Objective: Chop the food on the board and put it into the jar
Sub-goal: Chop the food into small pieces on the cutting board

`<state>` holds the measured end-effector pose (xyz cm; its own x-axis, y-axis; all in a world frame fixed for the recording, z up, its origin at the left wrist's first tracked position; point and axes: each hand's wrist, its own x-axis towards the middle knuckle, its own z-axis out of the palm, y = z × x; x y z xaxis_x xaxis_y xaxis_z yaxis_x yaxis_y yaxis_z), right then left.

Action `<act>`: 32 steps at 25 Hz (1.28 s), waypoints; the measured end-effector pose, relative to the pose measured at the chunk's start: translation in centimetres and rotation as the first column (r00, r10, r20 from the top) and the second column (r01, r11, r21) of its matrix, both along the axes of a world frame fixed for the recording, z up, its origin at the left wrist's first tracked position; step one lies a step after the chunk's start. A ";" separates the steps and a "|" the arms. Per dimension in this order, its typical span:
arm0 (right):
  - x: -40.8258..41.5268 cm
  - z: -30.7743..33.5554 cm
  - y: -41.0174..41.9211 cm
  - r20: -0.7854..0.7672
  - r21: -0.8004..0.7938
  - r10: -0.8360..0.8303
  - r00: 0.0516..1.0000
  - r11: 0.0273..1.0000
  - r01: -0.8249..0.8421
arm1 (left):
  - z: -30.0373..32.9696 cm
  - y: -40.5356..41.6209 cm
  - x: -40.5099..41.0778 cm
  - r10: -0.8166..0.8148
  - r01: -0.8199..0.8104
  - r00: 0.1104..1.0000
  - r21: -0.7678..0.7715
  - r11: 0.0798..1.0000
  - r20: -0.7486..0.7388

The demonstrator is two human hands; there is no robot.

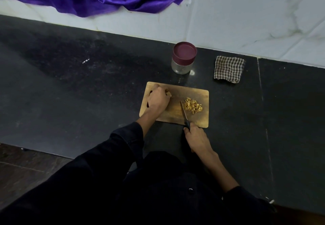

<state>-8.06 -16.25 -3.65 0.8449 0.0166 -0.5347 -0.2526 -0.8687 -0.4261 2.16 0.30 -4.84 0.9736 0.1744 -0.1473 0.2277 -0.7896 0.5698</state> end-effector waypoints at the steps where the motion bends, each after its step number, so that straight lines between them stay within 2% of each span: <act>1: 0.0 0.0 0.0 0.002 0.002 0.001 1.000 1.000 -0.001 | 0.0 0.1 0.3 -0.007 0.007 1.000 -0.010 1.000 -0.015; 10: -0.1 0.1 -0.1 0.019 0.029 0.001 1.000 1.000 -0.002 | 0.0 1.0 2.3 -0.050 0.044 0.991 -0.048 0.998 -0.127; 12: -0.1 0.1 -0.1 0.018 0.032 0.004 1.000 0.999 -0.004 | 0.3 0.6 2.0 -0.058 0.059 0.992 0.007 0.998 -0.110; 17: -0.2 0.3 -0.1 0.017 0.041 0.004 1.000 0.999 -0.004 | 1.1 -0.5 1.4 -0.106 0.118 0.993 0.286 0.951 -0.058; 21: -0.1 0.3 -0.2 0.018 0.044 0.004 1.000 0.999 -0.004 | 1.7 -0.8 1.3 -0.135 0.137 0.990 0.300 0.944 -0.027; 23: -0.2 0.2 -0.1 0.021 0.044 0.005 1.000 0.999 -0.006 | 1.8 -0.5 1.5 -0.115 0.117 0.993 0.229 0.966 -0.023; 26: -0.2 0.3 -0.1 0.024 0.045 0.004 1.000 0.999 -0.005 | 2.1 0.6 1.6 -0.037 0.036 0.999 -0.026 0.999 -0.016; 30: -0.2 0.3 -0.2 0.024 0.039 0.004 1.000 0.999 -0.004 | 3.2 1.2 0.7 0.079 -0.085 0.996 -0.394 0.915 -0.031; 32: -0.2 0.3 -0.1 0.022 0.033 0.001 1.000 0.999 -0.002 | 2.8 1.1 -0.2 0.029 -0.057 0.997 -0.433 0.900 -0.070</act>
<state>-8.26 -16.32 -3.34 0.8562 0.0352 -0.5154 -0.2416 -0.8546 -0.4597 1.93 1.36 -2.04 0.9534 0.1211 -0.2765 0.3008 -0.4557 0.8377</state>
